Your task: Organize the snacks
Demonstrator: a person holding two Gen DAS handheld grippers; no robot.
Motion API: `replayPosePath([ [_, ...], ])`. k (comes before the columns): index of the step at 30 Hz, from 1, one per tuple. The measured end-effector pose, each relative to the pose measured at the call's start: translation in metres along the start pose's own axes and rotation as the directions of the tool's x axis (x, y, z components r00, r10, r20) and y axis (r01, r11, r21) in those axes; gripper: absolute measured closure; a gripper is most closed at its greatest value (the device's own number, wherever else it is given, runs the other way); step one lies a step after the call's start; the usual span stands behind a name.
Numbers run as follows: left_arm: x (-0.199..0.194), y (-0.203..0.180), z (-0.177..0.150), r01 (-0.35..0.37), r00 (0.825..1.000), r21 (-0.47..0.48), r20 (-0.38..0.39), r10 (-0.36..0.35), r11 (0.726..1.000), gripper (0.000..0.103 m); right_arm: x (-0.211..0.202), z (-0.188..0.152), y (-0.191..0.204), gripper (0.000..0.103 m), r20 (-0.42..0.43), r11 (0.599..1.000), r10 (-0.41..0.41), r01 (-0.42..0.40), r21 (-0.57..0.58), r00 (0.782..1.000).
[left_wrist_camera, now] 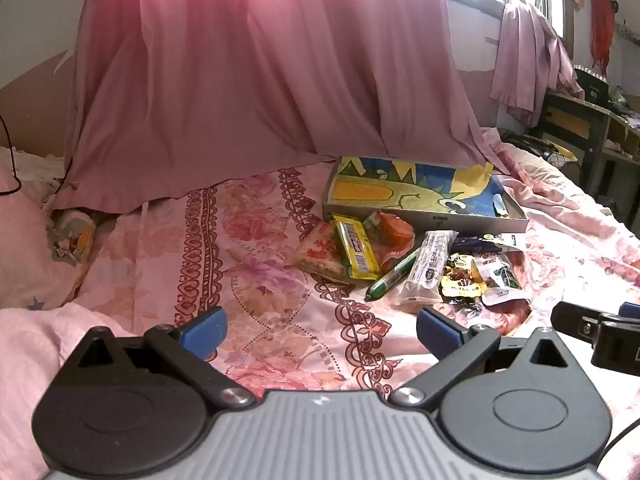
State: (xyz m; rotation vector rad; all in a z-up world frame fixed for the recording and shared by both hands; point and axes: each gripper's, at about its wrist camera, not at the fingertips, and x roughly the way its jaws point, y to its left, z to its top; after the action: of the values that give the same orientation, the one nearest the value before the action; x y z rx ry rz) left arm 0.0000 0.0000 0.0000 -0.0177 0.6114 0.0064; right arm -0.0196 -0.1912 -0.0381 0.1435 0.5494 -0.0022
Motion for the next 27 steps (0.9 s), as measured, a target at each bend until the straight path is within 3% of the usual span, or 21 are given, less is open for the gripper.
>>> replayPosePath([
  [27,0.0001,-0.0001,0.0,-0.003,1.0,0.005,-0.003,0.003,1.0,0.0,0.0006,-0.0003,-0.0014,0.001,-0.006,1.0,0.001,-0.001,0.004,1.0],
])
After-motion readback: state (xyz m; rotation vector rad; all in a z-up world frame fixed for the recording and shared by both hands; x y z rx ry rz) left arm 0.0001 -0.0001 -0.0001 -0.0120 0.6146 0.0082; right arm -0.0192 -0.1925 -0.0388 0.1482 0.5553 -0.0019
